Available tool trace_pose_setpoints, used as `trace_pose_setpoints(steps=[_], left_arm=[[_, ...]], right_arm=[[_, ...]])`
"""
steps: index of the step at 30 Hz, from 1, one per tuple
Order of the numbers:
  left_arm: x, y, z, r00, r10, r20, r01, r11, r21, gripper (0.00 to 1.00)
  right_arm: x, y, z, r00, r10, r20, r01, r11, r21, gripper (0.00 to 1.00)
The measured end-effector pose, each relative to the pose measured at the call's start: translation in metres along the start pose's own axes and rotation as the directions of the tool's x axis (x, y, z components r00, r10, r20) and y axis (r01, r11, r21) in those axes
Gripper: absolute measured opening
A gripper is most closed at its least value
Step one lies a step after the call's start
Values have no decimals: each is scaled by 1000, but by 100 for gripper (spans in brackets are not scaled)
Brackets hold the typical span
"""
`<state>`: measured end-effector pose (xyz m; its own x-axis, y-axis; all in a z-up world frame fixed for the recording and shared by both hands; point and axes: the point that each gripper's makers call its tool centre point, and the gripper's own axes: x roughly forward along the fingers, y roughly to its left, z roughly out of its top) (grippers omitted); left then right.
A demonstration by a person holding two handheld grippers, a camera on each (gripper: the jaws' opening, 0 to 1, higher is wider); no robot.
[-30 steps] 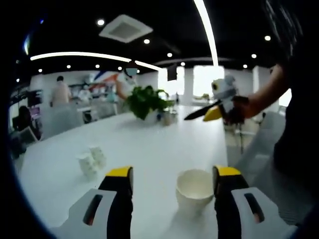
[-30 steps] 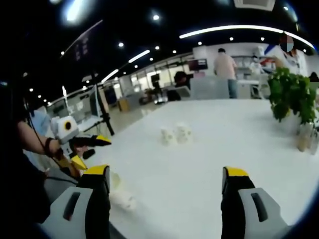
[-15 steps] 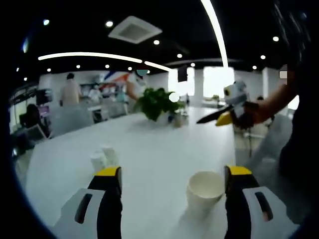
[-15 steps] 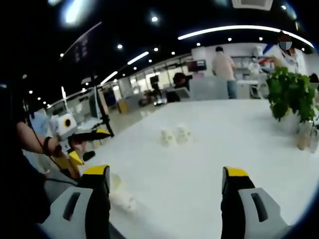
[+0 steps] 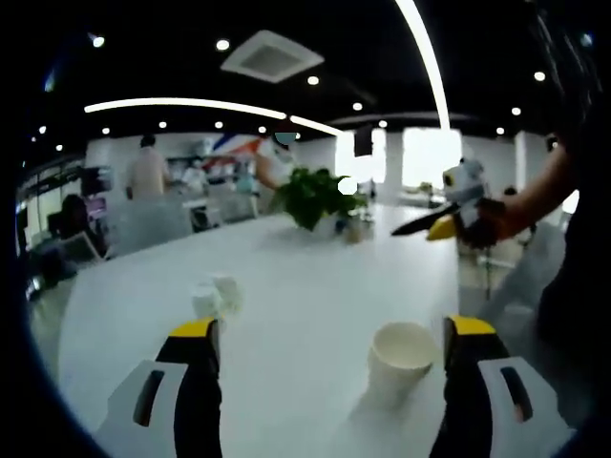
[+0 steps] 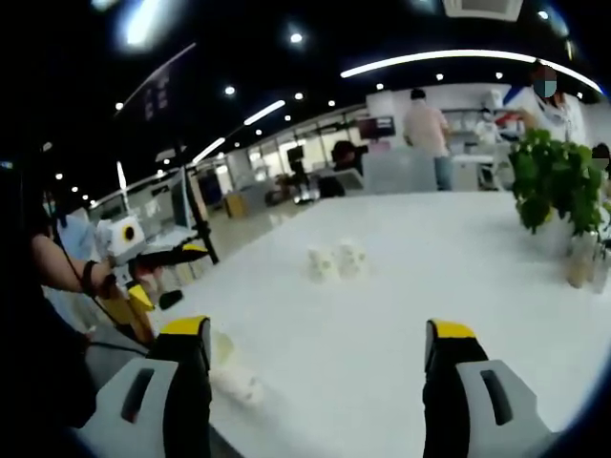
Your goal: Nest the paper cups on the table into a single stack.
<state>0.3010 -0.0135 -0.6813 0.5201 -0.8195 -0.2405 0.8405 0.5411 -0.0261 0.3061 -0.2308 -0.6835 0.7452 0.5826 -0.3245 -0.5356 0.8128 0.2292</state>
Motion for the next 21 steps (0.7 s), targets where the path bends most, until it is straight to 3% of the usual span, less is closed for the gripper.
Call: trace_pose_setpoints(steps=[13,15,18,21], left_arm=[[-23,22,-2,998,68,-8,-68,998,-6,98],[-27,29,-1,995,98,-6,-98,995,-15,98],[-33,43,14,987,156,44,-155,988,-24,98],[-36,53,11,982,186,30,-186,982,-19,98]], right_arm=[[0,2,2,1000,-3,6,3,1000,-9,92],[0,3,3,1000,-2,9,2,1000,-8,92],[1,2,4,1000,-3,10,3,1000,-9,91],[2,3,4,1000,-1,8,1,1000,-9,91]])
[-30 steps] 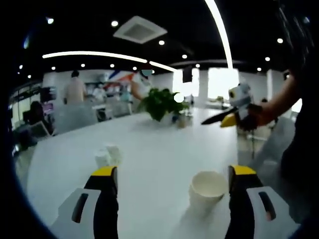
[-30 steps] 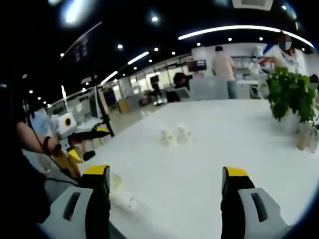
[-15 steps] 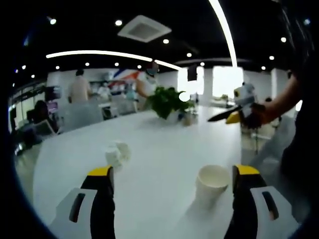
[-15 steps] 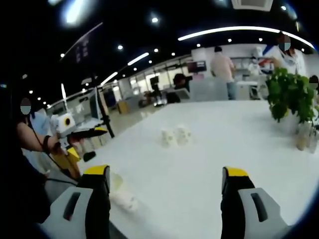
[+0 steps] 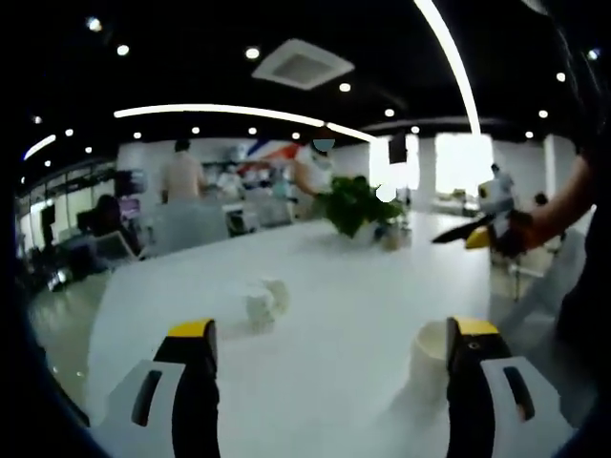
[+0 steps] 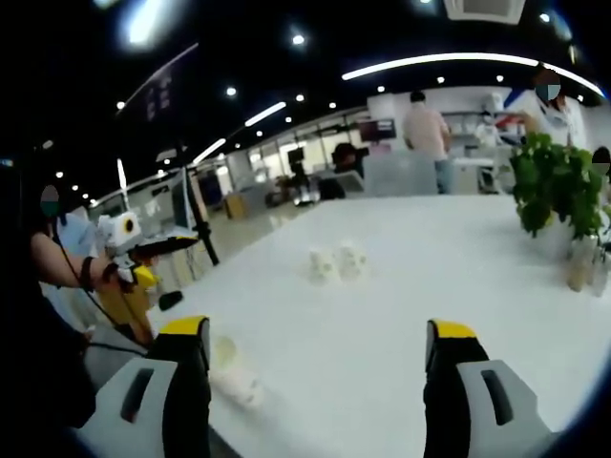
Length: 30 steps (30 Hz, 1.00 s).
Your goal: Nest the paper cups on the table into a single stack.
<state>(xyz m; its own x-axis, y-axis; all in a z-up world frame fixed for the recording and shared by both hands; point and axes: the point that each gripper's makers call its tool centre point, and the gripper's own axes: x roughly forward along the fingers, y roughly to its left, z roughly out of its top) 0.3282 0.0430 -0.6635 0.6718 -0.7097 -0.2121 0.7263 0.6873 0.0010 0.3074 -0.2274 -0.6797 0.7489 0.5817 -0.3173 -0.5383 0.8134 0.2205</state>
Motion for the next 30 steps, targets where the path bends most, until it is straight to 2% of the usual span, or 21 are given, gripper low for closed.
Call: trace_pose_setpoints(steps=[3,10,15,20,22,24,30], left_arm=[[-1,6,-4,1000,8,-11,-8,1000,-22,98],[1,2,-4,1000,-6,-10,6,1000,-15,98],[3,0,-9,1000,-17,-18,17,1000,-16,98],[2,-1,-13,1000,-21,-23,21,1000,-13,98],[2,1,-15,1000,-13,-24,13,1000,-19,98],[2,2,-19,1000,-5,-23,5,1000,-22,98],[5,5,-32,999,-3,-52,2,1000,-23,98]], right_arm=[[1,0,1,1000,2,0,-2,1000,0,91],[4,-1,2,1000,6,-4,-6,1000,-6,91],[17,-4,10,999,23,-27,-24,998,-52,92],[44,-8,29,998,61,-29,-64,994,-89,91],[62,-6,35,995,91,-42,-95,989,-116,91],[82,-1,37,988,130,-86,-144,974,-176,90],[132,14,56,969,218,-117,-241,935,-258,90]])
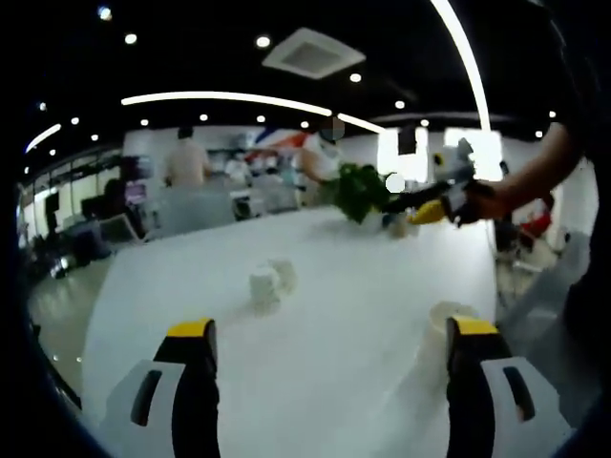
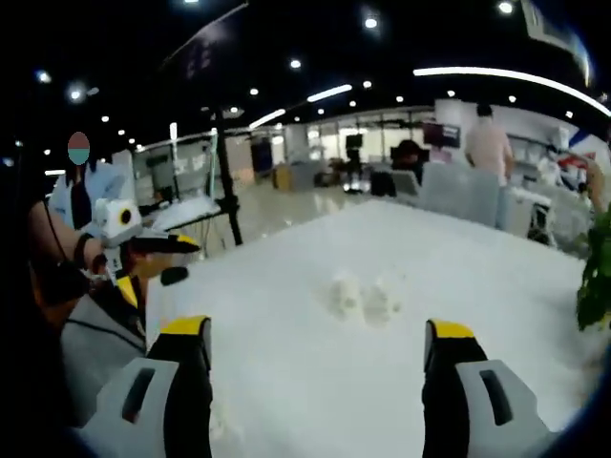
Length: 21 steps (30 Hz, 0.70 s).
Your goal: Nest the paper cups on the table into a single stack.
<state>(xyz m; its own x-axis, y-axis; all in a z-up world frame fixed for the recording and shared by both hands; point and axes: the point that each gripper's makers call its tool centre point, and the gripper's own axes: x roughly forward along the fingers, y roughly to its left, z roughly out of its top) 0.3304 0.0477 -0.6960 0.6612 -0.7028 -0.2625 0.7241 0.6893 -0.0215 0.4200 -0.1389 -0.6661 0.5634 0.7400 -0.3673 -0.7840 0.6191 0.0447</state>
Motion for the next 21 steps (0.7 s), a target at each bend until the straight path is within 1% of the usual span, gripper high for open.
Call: trace_pose_setpoints(steps=[2,5,7,9,13,14,16,21], left_arm=[[1,0,-1,1000,-2,-1,2,1000,-1,98],[4,-1,-10,1000,-6,-23,6,1000,5,98],[5,0,-13,999,-6,-32,6,1000,3,98],[5,0,-15,999,-6,-32,6,1000,0,98],[7,0,-21,999,-6,-41,6,1000,-6,98],[7,1,-22,999,-7,-41,6,1000,-6,98],[8,1,-23,999,-9,-42,9,1000,-12,98],[7,4,-26,999,-3,-43,2,1000,-15,98]], right_arm=[[14,0,5,999,32,-13,-33,999,-39,90],[31,1,10,997,69,-25,-71,996,-62,89],[40,0,9,994,93,-52,-97,991,-88,88],[48,-3,12,993,103,-56,-108,989,-102,85],[64,-8,19,992,108,-70,-116,986,-124,86],[71,-10,19,990,123,-74,-131,983,-126,86],[78,-12,18,987,129,-97,-142,980,-141,87],[101,-15,20,980,156,-124,-176,970,-166,87]])
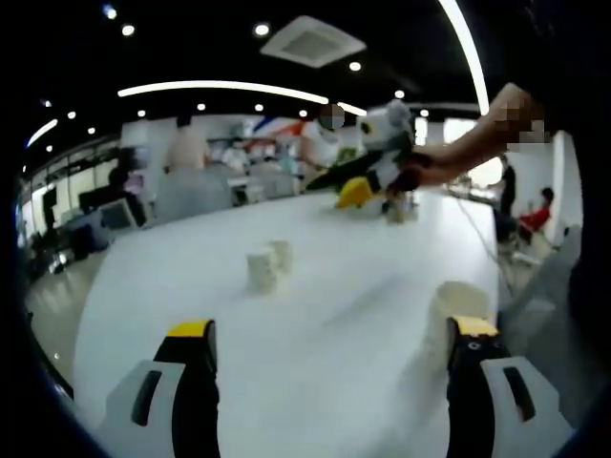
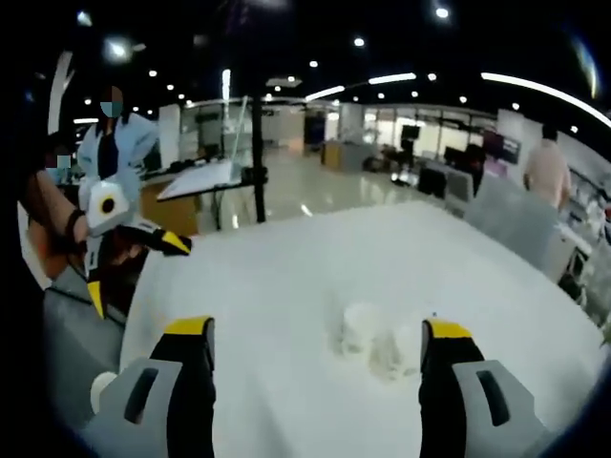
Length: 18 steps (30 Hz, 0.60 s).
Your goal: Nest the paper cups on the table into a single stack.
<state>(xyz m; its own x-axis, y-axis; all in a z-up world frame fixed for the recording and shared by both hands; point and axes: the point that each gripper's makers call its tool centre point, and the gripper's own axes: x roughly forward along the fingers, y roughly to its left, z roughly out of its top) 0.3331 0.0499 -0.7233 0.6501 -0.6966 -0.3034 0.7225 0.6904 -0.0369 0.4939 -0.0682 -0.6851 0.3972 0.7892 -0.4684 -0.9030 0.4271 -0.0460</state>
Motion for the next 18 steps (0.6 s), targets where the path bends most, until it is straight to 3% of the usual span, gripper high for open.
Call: trace_pose_setpoints(steps=[10,18], left_arm=[[0,3,-5,1000,13,-5,-13,1000,-24,98],[0,3,-9,1000,1,-18,-2,1000,-21,98]], right_arm=[[39,-11,-8,994,49,-93,-57,994,-95,85],[66,-25,-13,990,73,-121,-90,986,-142,84]])
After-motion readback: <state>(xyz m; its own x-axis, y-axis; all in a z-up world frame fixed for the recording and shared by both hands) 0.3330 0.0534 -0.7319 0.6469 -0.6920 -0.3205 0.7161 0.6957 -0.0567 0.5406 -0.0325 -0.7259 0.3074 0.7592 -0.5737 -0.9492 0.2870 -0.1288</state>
